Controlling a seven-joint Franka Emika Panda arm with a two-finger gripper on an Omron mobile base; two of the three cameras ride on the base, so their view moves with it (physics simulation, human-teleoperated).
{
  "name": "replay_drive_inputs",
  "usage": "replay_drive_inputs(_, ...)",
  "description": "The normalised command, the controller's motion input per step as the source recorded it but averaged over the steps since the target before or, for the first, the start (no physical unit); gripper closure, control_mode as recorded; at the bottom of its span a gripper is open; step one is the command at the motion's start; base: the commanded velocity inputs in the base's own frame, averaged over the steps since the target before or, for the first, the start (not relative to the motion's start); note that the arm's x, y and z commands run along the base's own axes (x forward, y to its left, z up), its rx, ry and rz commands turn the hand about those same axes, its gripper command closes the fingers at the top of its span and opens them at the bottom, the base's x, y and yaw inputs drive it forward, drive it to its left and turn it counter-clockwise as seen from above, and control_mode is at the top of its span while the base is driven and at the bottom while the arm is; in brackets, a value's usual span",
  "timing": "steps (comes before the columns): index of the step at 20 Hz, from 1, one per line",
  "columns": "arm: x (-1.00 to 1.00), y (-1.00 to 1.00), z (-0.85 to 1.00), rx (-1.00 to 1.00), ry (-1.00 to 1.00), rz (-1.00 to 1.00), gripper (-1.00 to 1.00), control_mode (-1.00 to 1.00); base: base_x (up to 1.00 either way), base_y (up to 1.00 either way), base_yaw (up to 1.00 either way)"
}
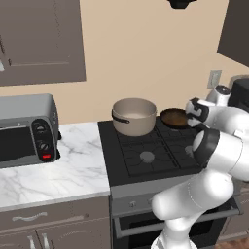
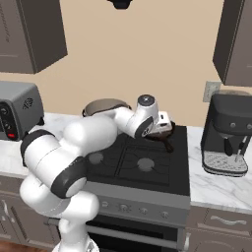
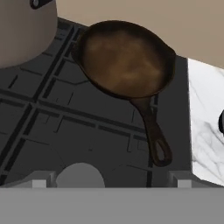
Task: Move the pot and pan from the stove into the sink.
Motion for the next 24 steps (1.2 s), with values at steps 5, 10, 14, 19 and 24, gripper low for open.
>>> replay_drive_inputs(5, 0.00, 0.00, 0.00, 0.00, 0.00, 0.00, -1.00, -1.00, 0.00, 0.00, 0.00)
replay_drive_inputs(10, 0.02, -0.05, -0.02, 0.00, 0.00, 0.00, -1.00, -1.00, 0.00, 0.00, 0.00)
replay_drive_inputs(14, 0.10, -0.25, -0.06, 0.00, 0.02, 0.00, -1.00, -1.00, 0.00, 0.00, 0.00)
replay_drive_inputs(19, 0.12, -0.23, -0.09, 0.00, 0.06, 0.00, -1.00, -1.00, 0.00, 0.00, 0.00)
replay_drive_inputs(24, 0.10, -0.21, -0.09, 0.00, 0.04, 0.00, -1.00, -1.00, 0.00, 0.00, 0.00)
